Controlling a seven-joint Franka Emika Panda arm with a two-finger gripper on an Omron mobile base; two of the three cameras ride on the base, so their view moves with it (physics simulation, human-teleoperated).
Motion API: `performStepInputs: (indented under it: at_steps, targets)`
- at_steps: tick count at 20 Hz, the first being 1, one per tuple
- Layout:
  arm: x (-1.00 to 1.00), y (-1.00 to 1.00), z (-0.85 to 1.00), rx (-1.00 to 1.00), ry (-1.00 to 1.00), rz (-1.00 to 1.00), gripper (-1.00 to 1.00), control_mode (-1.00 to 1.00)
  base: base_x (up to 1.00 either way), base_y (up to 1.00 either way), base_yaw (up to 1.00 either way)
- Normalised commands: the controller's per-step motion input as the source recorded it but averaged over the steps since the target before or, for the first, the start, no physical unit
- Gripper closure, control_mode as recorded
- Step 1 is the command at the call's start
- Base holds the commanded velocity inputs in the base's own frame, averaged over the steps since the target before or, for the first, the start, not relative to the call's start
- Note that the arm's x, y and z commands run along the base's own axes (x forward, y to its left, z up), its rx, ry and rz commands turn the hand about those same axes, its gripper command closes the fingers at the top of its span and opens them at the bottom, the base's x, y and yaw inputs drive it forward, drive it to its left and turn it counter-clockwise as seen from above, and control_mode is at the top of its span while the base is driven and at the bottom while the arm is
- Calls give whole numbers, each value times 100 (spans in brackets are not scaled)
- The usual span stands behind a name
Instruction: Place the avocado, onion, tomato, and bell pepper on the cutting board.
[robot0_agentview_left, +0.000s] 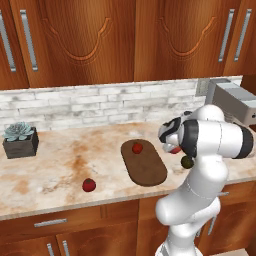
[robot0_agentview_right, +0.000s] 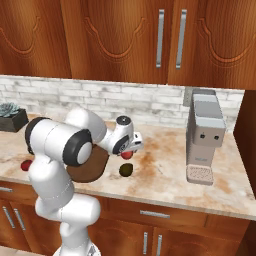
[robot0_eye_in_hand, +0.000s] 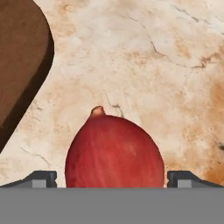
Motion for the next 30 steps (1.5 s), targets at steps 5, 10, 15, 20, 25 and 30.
performStepInputs:
  at_steps: [5, 10, 15, 20, 25, 30]
  targets:
    - [19, 0, -29, 0, 0, 2, -100, -100, 0, 0, 0]
    - [15, 0, -30, 0, 0, 2, 100, -100, 0, 0, 0]
    - [1, 0, -3, 0, 0, 0, 100, -100, 0, 0, 0]
    - [0, -1, 33, 6, 0, 1, 100, -100, 0, 0, 0]
    - [-4, 16, 53, 2, 0, 2, 100, -100, 0, 0, 0]
    - [-9, 41, 44, 0, 1, 1, 100, -100, 0, 0, 0]
